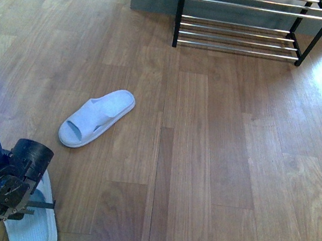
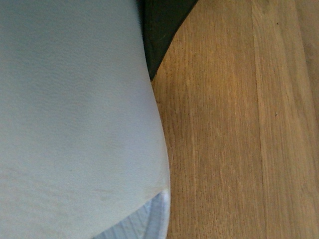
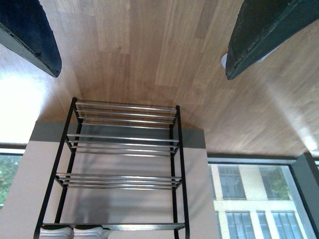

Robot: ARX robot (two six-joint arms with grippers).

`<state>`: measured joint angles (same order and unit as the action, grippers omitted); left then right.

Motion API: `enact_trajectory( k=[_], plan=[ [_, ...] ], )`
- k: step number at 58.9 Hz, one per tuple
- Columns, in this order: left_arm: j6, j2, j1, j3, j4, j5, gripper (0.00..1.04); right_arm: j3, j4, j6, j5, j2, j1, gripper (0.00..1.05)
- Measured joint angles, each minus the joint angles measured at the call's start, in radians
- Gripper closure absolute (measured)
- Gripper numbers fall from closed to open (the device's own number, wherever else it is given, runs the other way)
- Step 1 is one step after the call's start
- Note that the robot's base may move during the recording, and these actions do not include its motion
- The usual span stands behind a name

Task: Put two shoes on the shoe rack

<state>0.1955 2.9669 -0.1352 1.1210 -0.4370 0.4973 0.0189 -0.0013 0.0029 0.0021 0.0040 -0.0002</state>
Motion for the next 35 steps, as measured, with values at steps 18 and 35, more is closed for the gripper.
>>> enact_trajectory(
  k=[18,35],
  plan=[
    [0.005,-0.522,-0.011,-0.372,-0.040,-0.067,1.03,0.000,0.000,0.000,0.000,0.000,0.000,0.09],
    [-0.187,-1.308,0.093,-0.737,-0.003,-0.026,1.03,0.000,0.000,0.000,0.000,0.000,0.000,0.09]
  ],
)
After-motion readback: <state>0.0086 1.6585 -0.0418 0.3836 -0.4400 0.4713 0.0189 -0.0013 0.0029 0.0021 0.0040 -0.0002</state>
